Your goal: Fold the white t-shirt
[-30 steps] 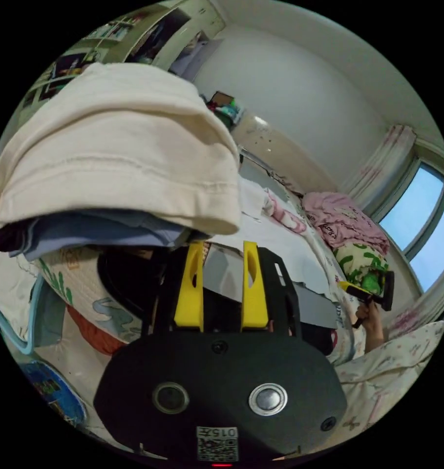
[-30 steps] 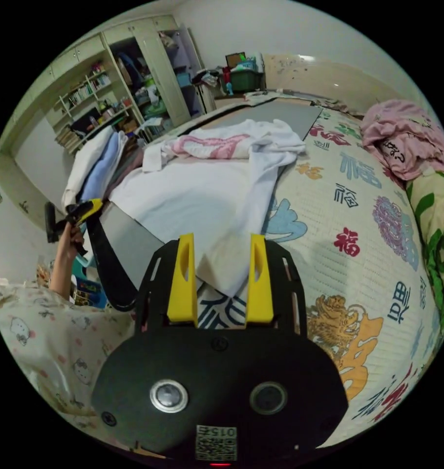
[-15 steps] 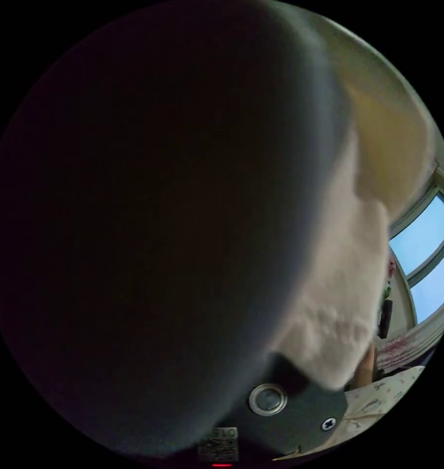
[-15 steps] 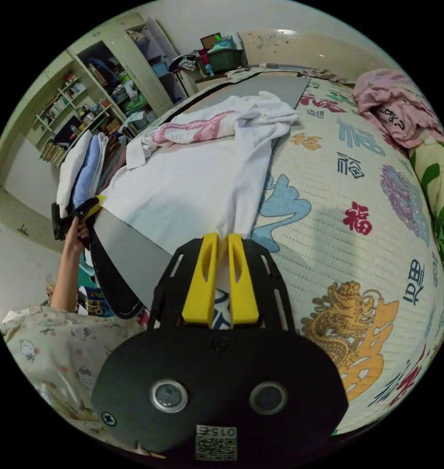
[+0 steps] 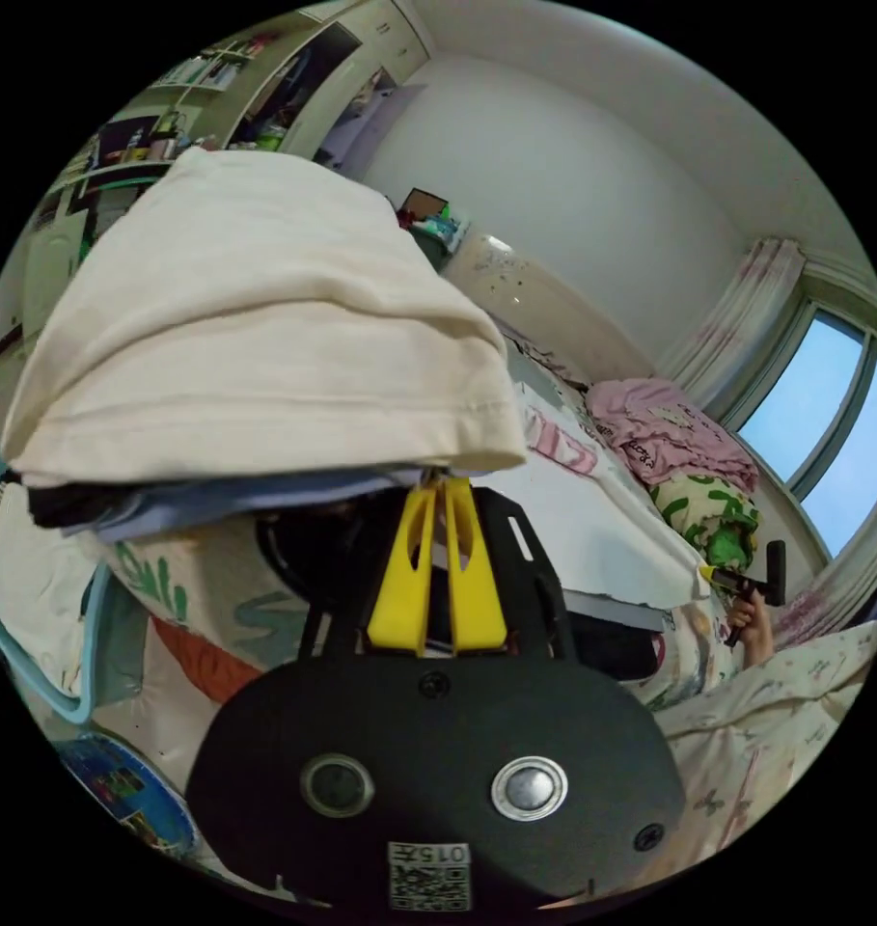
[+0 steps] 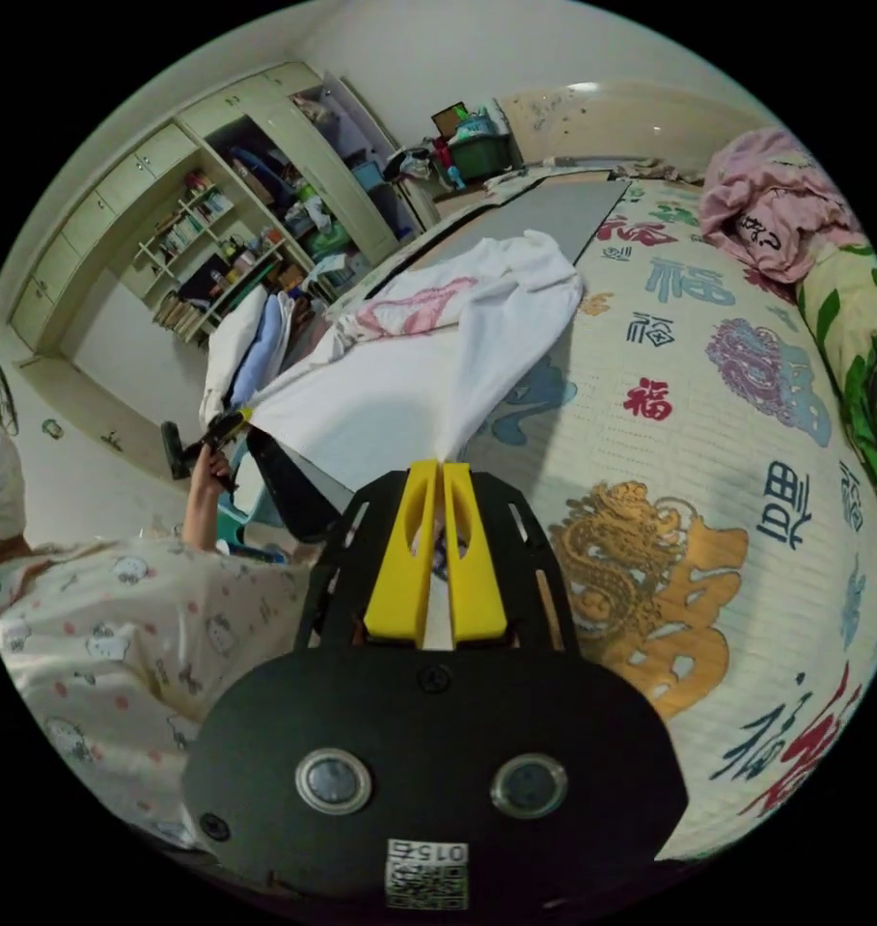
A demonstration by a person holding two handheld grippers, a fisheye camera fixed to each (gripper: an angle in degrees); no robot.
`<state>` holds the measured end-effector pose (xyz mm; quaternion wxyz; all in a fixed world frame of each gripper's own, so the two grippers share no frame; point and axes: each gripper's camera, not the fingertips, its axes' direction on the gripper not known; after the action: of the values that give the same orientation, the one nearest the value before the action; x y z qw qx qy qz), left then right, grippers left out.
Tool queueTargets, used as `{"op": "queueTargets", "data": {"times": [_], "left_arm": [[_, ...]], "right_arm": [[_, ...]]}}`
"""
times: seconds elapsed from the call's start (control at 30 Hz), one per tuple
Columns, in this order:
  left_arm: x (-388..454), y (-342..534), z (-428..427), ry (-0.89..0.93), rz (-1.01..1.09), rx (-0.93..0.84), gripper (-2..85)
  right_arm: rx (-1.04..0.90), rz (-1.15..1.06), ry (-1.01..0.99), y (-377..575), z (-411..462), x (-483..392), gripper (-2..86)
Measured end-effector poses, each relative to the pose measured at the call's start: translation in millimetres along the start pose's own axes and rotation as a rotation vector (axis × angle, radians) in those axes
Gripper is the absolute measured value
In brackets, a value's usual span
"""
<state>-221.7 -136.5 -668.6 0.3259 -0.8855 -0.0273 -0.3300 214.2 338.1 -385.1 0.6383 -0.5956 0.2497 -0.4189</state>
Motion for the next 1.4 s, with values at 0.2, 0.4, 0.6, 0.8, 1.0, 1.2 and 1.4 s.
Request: {"op": "queueTargets", "data": {"times": [0.2, 0.4, 0.6, 0.8, 1.0, 1.2, 1.4], "left_arm": [[-8.1, 25.9, -17.4, -0.074, 0.019, -0.074, 1.2], [6.1, 33.7, -50.0, -0.103, 0.058, -0.021, 5.5], [76.4, -12.8, -75.5, -0.028, 0.325, 0.058, 5.9], [139.9, -109.9, -16.7, 0.040, 0.495, 0.101, 7.4], [155.5, -221.4, 131.2, 0.057, 0.413, -0.050, 10.2], [138.9, -295.9, 298.6, -0.040, 0.351, -0.299, 13.0], [118.1, -324.7, 411.3, -0.070, 0.305, -0.525, 12.6]], "right_arm": [[-0.315, -0.063, 0.013, 0.2, 19.6, -16.0, 1.1], [-0.291, -0.083, 0.054, -28.3, -0.1, -37.2, 6.5], [0.167, -0.170, 0.120, -115.3, -75.8, -84.1, 6.7], [0.328, -0.318, 0.130, -251.0, -54.5, -134.7, 7.7], [0.213, -0.397, 0.154, -411.2, 37.6, -155.9, 10.2], [0.064, -0.347, 0.205, -565.7, 160.3, -136.2, 11.4], [-0.153, -0.313, 0.240, -674.9, 283.1, -127.2, 15.5]]}}
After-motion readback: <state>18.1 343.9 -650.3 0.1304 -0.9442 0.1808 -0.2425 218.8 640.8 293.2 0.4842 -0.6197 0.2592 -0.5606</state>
